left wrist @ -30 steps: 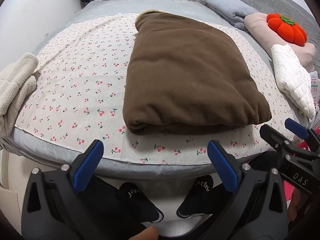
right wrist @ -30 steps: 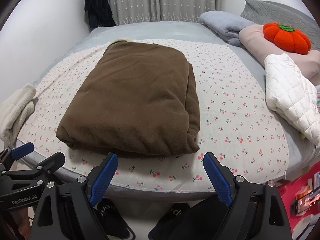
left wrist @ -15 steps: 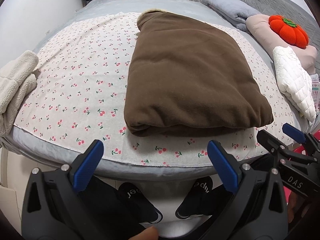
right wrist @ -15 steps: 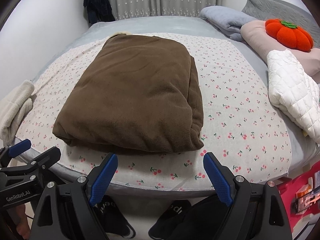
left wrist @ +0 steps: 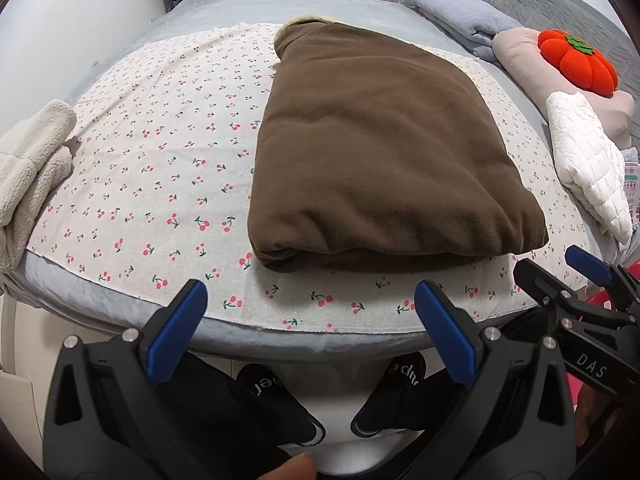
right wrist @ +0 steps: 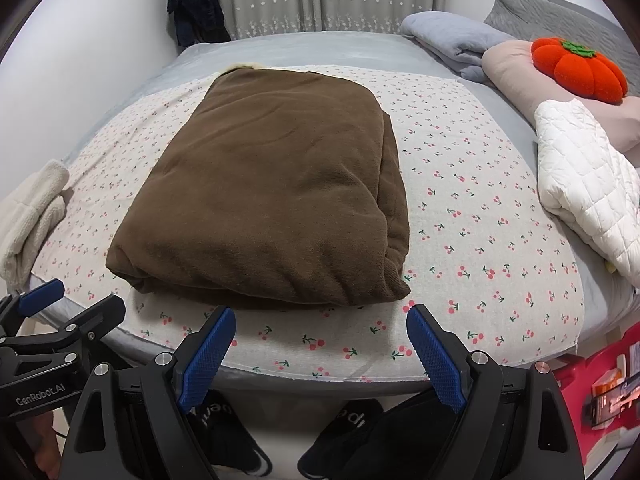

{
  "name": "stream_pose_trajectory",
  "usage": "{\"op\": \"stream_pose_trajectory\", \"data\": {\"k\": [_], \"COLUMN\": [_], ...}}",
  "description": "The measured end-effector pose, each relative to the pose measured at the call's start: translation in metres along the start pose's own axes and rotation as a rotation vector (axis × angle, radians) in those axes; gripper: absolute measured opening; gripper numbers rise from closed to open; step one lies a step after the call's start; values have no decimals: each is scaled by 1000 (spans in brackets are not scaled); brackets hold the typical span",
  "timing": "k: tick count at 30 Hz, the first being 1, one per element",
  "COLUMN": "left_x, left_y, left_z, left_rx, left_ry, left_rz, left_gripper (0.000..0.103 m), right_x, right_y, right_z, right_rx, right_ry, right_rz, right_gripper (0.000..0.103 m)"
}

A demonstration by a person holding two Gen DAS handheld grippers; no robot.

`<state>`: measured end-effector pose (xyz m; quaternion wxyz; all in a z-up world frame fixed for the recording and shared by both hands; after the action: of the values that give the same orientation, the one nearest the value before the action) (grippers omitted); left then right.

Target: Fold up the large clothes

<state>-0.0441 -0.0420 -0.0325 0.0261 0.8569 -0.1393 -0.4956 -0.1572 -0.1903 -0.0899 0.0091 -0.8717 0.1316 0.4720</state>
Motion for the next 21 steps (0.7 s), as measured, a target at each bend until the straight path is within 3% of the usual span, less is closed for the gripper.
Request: {"op": "stream_pose_trajectory", "data": {"k": [21], "left_x": [1], "left_y": [-1], "left_z": [0], "left_rx": [3], "left_ry": [-3], "left_rz": [7], "left_gripper": [103], "right_x": [-2], "right_y": [2], "right_z": [-1], "right_rx": [-3], "right_ry": [4], "right_rz": [1], "right_gripper": [89]}}
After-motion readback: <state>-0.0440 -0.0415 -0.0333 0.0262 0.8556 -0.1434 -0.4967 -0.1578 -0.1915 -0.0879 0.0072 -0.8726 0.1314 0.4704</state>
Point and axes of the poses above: each gripper's, at about its wrist camera, not at the fingertips, and x roughly the way its jaws point, y to its right, z to its underside, the point moved 1 cm from there along x, roughly the way its jaws point, and after that the axes turned 9 degrees about z, right-handed, at the moved point
